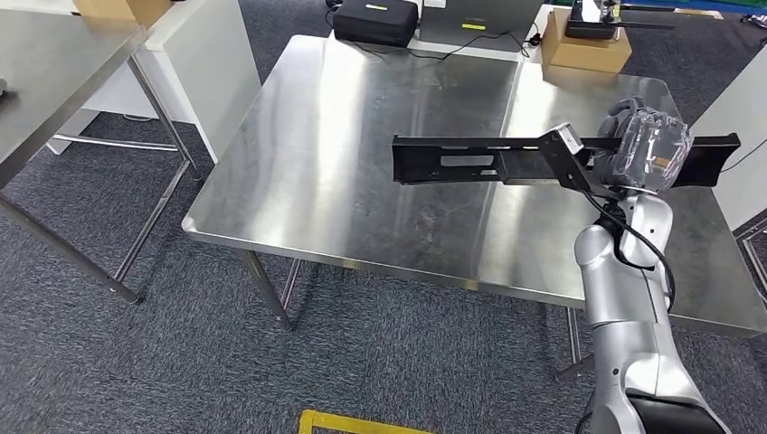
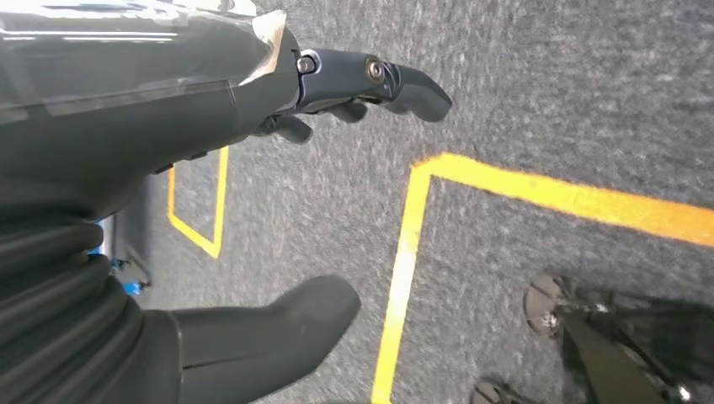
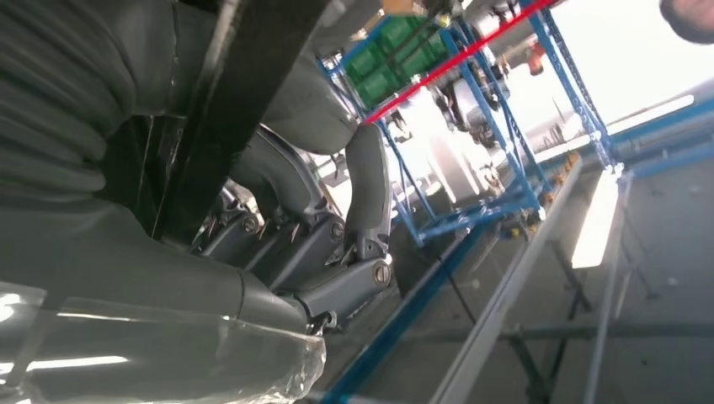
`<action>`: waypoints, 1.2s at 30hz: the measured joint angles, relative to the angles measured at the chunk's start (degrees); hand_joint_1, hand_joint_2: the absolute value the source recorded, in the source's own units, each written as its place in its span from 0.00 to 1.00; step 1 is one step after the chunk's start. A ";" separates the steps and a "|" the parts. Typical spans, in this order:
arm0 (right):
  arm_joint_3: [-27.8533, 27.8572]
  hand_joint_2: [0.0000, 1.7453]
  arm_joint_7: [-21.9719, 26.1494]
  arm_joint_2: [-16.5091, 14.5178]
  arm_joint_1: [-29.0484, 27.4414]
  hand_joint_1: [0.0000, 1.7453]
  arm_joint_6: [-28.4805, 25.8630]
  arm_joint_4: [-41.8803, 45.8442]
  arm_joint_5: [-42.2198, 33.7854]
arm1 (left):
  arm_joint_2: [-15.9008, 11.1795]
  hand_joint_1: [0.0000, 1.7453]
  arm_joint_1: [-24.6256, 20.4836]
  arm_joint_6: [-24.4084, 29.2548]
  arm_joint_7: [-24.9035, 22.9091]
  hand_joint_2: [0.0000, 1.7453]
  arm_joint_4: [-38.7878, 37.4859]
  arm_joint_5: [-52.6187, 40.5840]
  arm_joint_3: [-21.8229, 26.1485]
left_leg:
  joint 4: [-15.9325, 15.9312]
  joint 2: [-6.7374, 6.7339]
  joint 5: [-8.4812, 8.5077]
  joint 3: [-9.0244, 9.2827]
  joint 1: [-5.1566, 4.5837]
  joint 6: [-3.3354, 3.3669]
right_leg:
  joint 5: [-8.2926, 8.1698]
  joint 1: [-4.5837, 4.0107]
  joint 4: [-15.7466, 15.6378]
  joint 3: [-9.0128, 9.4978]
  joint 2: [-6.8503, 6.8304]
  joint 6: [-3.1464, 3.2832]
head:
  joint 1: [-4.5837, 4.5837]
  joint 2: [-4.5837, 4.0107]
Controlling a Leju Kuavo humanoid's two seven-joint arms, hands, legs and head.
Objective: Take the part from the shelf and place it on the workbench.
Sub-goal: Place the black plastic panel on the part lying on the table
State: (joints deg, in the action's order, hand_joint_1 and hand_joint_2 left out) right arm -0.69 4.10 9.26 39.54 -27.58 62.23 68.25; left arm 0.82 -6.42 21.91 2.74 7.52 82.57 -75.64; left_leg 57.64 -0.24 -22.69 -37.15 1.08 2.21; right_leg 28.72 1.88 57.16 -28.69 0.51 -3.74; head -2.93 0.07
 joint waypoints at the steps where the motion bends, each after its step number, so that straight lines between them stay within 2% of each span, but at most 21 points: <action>1: 0.20 1.00 0.04 0.34 0.50 1.00 -0.08 -0.93 -0.03 | -0.05 0.00 -0.06 0.02 0.03 1.00 0.00 0.01 -0.05 | -0.08 0.08 -0.13 0.47 -0.05 0.48 | 0.21 0.08 1.84 -1.06 -0.14 -0.06 | 0.17 0.00; 5: 0.72 1.00 0.03 1.25 1.38 1.00 -0.18 -3.74 -0.08 | -0.13 0.00 -0.29 -0.02 0.06 1.00 -0.01 0.01 -0.25 | -0.17 0.62 -1.42 1.68 -0.67 1.76 | 4.21 -0.32 15.59 -10.54 -0.36 0.72 | 0.90 0.00; 6: 0.78 1.00 -0.13 1.34 1.39 1.00 -0.16 -4.27 -0.01 | -0.12 0.00 -0.24 -0.04 0.06 1.00 -0.01 0.01 -0.30 | -0.17 0.75 -1.87 2.19 -0.88 1.91 | 4.55 -0.50 16.43 -11.95 -0.36 0.83 | 0.99 0.00; 7: 0.84 1.00 -0.41 1.44 1.43 1.00 -0.14 -4.76 0.15 | -0.11 0.00 -0.21 -0.07 0.06 1.00 -0.01 0.01 -0.35 | -0.17 0.87 -2.36 2.85 -1.10 2.00 | 3.80 -0.67 15.17 -12.32 -0.36 0.77 | 1.07 0.00; 9: 0.96 1.00 -1.02 1.84 1.99 1.00 -0.09 -6.11 0.53 | -0.11 0.00 -0.20 -0.14 0.08 1.00 -0.01 0.02 -0.51 | -0.19 1.05 -3.42 4.22 -1.49 2.04 | -0.69 -1.04 7.83 -10.61 -0.46 0.34 | 1.17 0.00; 11: 1.22 1.00 -1.21 2.72 3.52 1.00 -0.22 -8.70 0.39 | -0.11 0.00 -0.26 -0.21 0.11 1.00 -0.01 0.10 -0.73 | -0.15 1.19 -4.39 5.16 -1.88 1.78 | -4.76 -1.51 1.29 -8.67 -0.55 0.87 | 1.17 0.00; 12: 1.45 1.00 -1.13 3.21 4.34 1.00 -0.36 -10.17 0.11 | -0.11 0.00 -0.27 -0.25 0.14 1.00 -0.01 0.17 -0.82 | -0.13 1.25 -4.67 5.42 -1.99 1.55 | -5.76 -1.77 -0.19 -8.14 -0.58 1.43 | 1.19 0.00; 13: 1.72 1.00 -1.02 3.68 5.02 1.00 -0.55 -11.59 -0.18 | -0.14 0.00 -0.27 -0.27 0.20 1.00 -0.01 0.27 -0.88 | -0.04 1.28 -4.84 5.68 -2.08 1.32 | -5.86 -1.91 -0.58 -7.80 -0.52 2.09 | 1.21 0.00; 16: 2.29 1.00 -0.64 4.39 6.50 1.00 -1.27 -15.25 -0.58 | -0.33 0.00 -0.27 -0.30 0.51 1.00 -0.01 0.61 -0.92 | 2.36 1.12 -5.53 4.89 -1.99 0.48 | -5.62 -1.38 -1.13 -6.14 -0.38 3.00 | 1.22 0.00; 17: 2.36 1.00 -0.55 4.44 6.98 1.00 -1.56 -16.49 -0.62 | -0.39 0.00 -0.34 -0.32 0.66 1.00 -0.01 0.71 -0.93 | 4.90 0.98 -6.28 3.46 -1.84 0.06 | -5.38 -1.17 -1.23 -5.61 -0.34 3.29 | 1.09 0.00; 19: 2.42 1.00 -0.46 4.45 7.59 1.00 -2.12 -18.75 -0.63 | -0.41 0.00 -0.41 -0.39 0.94 1.00 -0.01 0.86 -0.95 | 11.72 0.71 -8.56 -0.95 -1.37 -0.70 | -4.71 -1.17 -1.24 -4.87 -0.28 3.71 | 0.80 0.00; 20: 2.43 1.00 -0.46 4.43 7.67 1.00 -2.37 -19.75 -0.63 | -0.42 0.00 -0.39 -0.46 1.10 1.00 -0.01 0.94 -0.95 | 14.49 0.60 -9.49 -3.17 -1.15 -0.97 | -4.39 -1.18 -1.23 -4.53 -0.23 3.76 | 0.78 0.00; 21: 2.44 1.00 -0.46 4.40 7.67 1.00 -2.60 -20.64 -0.62 | -0.43 0.00 -0.35 -0.55 1.26 1.00 -0.01 0.98 -0.95 | 15.71 0.53 -9.53 -4.73 -1.00 -1.13 | -4.06 -1.18 -1.22 -4.16 -0.18 3.69 | 0.76 0.00; 22: 2.46 1.00 -0.47 4.37 7.66 1.00 -2.90 -21.45 -0.63 | -0.46 0.00 -0.32 -0.65 1.46 1.00 -0.01 1.00 -0.95 | 14.98 0.48 -8.37 -5.32 -0.91 -1.20 | -3.75 -1.17 -1.20 -3.75 -0.11 3.60 | 0.75 0.00; 23: 2.48 1.00 -0.42 4.32 7.66 1.00 -3.28 -22.13 -0.68 | -0.51 0.00 -0.31 -0.73 1.72 1.00 -0.01 1.01 -0.95 | 12.30 0.44 -6.09 -4.86 -0.86 -1.14 | -3.43 -1.17 -1.20 -3.30 -0.05 3.47 | 0.74 0.00; 24: 2.50 1.00 -0.26 4.27 7.66 1.00 -3.79 -22.71 -0.80 | -0.59 0.00 -0.31 -0.80 2.02 1.00 -0.01 1.05 -0.95 | 8.29 0.43 -3.16 -3.63 -0.86 -0.94 | -3.09 -1.15 -1.22 -2.87 0.01 3.31 | 0.74 0.00; 25: 2.54 1.00 -0.04 4.20 7.69 1.00 -4.44 -23.24 -0.97 | -0.69 0.00 -0.35 -0.85 2.30 1.00 -0.01 1.13 -0.95 | 4.57 0.43 -1.20 -2.31 -0.93 -0.65 | -2.77 -1.22 -1.25 -2.52 0.05 3.11 | 0.75 0.00; 26: 2.61 1.00 0.22 4.13 7.72 1.00 -5.09 -23.71 -1.15 | -0.77 0.00 -0.40 -0.90 2.52 1.00 -0.01 1.21 -0.95 | 1.77 0.44 -0.14 -1.16 -1.05 -0.31 | -2.50 -1.30 -1.27 -2.34 0.10 2.89 | 0.78 0.00; 28: 2.80 1.00 0.57 3.87 7.51 1.00 -6.14 -24.56 -1.29 | -0.85 0.00 -0.45 -0.97 2.68 1.00 -0.01 1.39 -0.95 | -0.16 0.45 -0.18 -0.08 -1.27 0.26 | -2.10 -1.47 -1.30 -2.23 0.16 2.38 | 0.81 0.00; 32: 2.92 1.00 0.13 3.03 6.34 1.00 -7.11 -26.13 -0.15 | -0.81 0.00 -0.58 -0.97 2.69 1.00 -0.01 1.51 -0.95 | -0.54 0.57 0.40 0.28 -1.45 0.03 | -1.80 -1.54 -1.41 -1.93 -0.01 2.26 | 0.96 0.00; 36: 2.93 1.00 -0.05 2.38 5.78 1.00 -7.20 -27.38 0.14 | -0.86 0.00 -0.64 -0.97 2.70 1.00 -0.01 1.53 -0.95 | -0.54 0.78 0.19 0.23 -1.67 0.40 | -1.75 -1.40 -1.90 -1.76 -0.25 2.20 | 0.99 0.00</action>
State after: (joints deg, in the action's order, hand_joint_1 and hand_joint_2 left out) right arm 2.24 4.05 11.63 45.32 -34.77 34.85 68.39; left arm -0.04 -7.06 20.94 5.44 7.52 84.10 -76.59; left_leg 57.10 0.54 -22.50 -36.92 -0.59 2.61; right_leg 26.98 0.48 55.26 -30.45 0.25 -1.54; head -1.93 0.07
